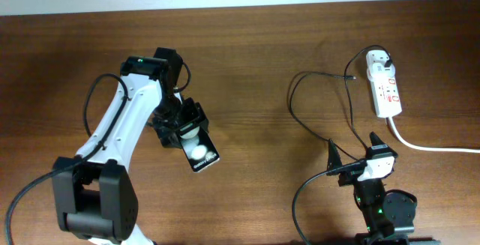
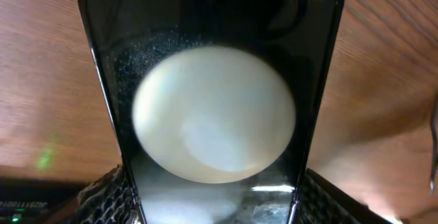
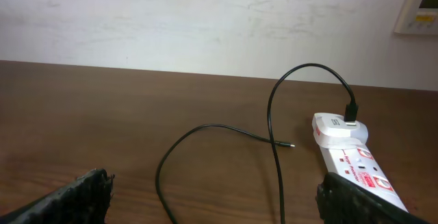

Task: Plug charger to phone and switch on socket
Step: 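Lower the left gripper and grasp the phone by its short edge, then lift the phone with the left gripper and tilt it upright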

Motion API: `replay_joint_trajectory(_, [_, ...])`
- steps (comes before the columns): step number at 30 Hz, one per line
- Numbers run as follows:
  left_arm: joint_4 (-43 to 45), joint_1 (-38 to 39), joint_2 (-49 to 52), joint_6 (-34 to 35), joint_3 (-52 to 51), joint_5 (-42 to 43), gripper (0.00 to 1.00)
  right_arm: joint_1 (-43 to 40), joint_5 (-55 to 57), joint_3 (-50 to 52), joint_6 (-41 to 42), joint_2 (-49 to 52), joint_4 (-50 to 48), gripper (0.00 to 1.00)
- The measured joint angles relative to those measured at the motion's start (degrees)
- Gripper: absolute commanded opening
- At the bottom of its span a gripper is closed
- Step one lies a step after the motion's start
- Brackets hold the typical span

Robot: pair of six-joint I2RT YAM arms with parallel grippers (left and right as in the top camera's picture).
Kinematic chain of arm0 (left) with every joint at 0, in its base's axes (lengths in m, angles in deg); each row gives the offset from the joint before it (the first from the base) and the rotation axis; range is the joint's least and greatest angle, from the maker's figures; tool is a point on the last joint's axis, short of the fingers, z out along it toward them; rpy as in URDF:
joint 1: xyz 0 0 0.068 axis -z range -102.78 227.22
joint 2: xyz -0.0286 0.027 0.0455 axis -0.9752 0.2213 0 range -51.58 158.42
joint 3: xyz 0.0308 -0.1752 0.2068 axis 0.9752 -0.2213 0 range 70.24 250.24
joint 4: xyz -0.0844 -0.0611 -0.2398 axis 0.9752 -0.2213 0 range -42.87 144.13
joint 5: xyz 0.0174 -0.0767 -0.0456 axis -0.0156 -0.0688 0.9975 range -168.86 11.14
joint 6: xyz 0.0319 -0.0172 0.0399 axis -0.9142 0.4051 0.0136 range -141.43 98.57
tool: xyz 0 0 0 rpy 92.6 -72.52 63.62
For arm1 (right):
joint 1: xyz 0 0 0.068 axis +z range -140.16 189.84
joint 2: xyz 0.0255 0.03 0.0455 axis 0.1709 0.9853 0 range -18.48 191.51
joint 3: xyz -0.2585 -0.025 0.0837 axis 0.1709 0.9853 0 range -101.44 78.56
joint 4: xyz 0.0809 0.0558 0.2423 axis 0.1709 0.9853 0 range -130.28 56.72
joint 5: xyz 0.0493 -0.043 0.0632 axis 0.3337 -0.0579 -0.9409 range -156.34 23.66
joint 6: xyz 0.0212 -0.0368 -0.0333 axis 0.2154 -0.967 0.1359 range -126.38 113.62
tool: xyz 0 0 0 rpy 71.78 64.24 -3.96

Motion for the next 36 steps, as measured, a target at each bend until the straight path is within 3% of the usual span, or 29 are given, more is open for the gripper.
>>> replay_joint_trajectory(15, [-0.11, 0.00, 0.00, -2.19, -0.02, 19.78, 0.66, 0.00, 0.00, 0.00, 0.00, 0.00, 0.00, 0.99])
replay_joint_trajectory(21, [2.43, 0.00, 0.00, -2.21, -0.15, 25.73, 0.66, 0.00, 0.00, 0.00, 0.00, 0.00, 0.00, 0.99])
replay_joint_trajectory(29, [10.40, 0.00, 0.00, -2.19, -0.37, 42.38, 0.69, 0.00, 0.00, 0.00, -0.02, 0.00, 0.00, 0.99])
replay_joint_trajectory(36, [10.27, 0.00, 0.00, -2.16, -0.37, 46.71, 0.71, 0.00, 0.00, 0.00, 0.00, 0.00, 0.00, 0.99])
